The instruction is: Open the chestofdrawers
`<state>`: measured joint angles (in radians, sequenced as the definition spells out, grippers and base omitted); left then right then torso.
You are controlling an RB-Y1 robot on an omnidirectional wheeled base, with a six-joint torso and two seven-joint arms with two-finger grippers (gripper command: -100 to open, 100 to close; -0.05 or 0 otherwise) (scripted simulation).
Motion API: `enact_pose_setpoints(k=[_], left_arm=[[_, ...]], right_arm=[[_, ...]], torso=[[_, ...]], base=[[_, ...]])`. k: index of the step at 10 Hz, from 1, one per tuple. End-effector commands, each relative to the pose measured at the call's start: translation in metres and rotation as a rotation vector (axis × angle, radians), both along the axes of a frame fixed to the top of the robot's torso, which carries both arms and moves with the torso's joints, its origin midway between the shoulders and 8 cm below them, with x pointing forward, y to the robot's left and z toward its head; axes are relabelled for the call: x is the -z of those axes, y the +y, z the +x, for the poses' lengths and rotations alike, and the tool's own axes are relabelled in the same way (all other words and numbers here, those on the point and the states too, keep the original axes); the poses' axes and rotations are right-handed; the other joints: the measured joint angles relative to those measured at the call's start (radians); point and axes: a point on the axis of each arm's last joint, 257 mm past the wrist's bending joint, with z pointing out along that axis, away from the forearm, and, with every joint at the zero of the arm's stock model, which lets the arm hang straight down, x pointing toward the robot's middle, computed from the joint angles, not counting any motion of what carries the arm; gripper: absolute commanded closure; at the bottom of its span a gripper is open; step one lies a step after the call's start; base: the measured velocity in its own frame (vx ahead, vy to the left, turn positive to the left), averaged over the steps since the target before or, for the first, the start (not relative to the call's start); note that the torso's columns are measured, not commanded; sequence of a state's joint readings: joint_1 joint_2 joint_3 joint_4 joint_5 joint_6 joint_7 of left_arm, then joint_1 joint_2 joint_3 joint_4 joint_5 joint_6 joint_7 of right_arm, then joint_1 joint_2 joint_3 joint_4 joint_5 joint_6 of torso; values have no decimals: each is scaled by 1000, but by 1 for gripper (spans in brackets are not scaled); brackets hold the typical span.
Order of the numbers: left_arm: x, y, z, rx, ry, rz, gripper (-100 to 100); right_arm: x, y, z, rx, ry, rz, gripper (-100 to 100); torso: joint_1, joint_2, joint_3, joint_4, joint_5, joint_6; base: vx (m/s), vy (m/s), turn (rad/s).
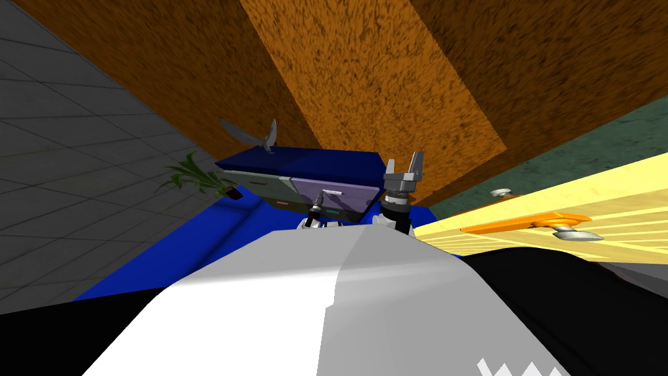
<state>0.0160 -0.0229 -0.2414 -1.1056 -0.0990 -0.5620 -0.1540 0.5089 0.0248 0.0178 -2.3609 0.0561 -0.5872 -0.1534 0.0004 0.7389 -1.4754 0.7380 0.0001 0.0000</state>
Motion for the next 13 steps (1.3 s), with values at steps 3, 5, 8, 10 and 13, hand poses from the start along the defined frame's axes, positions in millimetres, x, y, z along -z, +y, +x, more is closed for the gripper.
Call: enact_pose_setpoints(k=[3,5,8,10,13], left_arm=[[-5,-6,1,9,-2,0,100],[-5,-6,1,10,-3,0,100],[12,34,1,9,11,100,-100],[19,53,1,6,21,145,-100],[26,66,7,-2,44,178,-100]], right_arm=[[0,0,0,0,0,0,0],[0,0,0,0,0,0,0],[0,0,0,0,0,0,0],[0,0,0,0,0,0,0],[0,0,0,0,0,0,0]], torso=[[1,1,1,0,0,0],[-1,-1,-1,0,0,0],[-1,-6,-4,-1,0,0],[-1,-1,-1,0,0,0],[-1,0,0,0,0,0]], base=[[-173,50,18],[-119,32,9],[1,-5,-1],[21,-11,-1],[42,-29,-5]])
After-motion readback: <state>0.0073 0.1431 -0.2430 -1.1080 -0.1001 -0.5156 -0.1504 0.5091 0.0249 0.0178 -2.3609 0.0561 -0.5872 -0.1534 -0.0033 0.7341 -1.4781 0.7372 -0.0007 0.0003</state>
